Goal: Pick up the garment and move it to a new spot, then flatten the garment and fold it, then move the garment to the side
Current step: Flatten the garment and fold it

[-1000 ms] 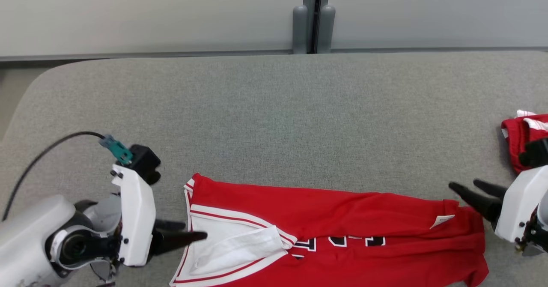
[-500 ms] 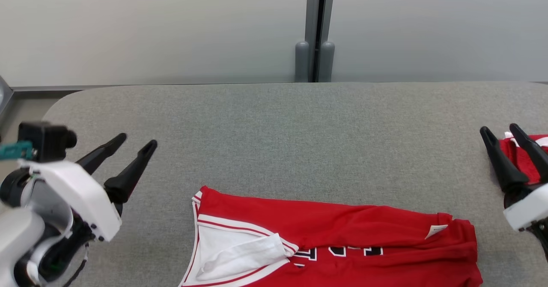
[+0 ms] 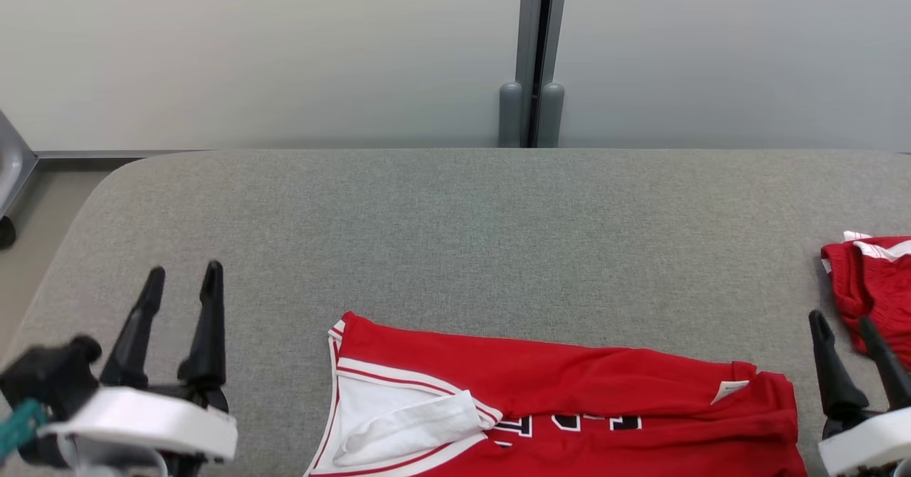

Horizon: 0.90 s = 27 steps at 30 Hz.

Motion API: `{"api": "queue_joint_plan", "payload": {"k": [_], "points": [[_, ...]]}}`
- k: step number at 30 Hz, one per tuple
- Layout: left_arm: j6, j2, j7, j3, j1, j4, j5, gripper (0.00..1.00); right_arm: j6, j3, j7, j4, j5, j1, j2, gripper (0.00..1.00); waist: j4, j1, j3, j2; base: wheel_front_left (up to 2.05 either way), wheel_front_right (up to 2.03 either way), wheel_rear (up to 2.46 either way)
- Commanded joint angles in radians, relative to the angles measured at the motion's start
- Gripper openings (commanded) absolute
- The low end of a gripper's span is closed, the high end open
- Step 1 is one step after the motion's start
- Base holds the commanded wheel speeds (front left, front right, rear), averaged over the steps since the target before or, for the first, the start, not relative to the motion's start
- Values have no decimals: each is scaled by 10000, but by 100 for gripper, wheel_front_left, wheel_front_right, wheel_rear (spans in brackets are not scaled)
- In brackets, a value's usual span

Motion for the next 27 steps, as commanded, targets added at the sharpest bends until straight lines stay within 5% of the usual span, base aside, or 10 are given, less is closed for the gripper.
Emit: {"api": "queue_joint_plan", "payload": {"k": [1,12,27], "points": [[-170,-466,-35,635,584,-130,722,100,4,-132,123,-44,-131,232,75,100,-22,0,47,-1,0,0,0],[-1257,-2536,-37,2098,1891,48,4005,100,4,-665,696,-126,-657,555,465,100,-23,0,384,-1,0,0,0],[-2713,-4009,-28,2715,1633,888,5334,100,4,-941,3077,2433,-325,4,1468,100,272,0,878,-1,0,0,0]]}}
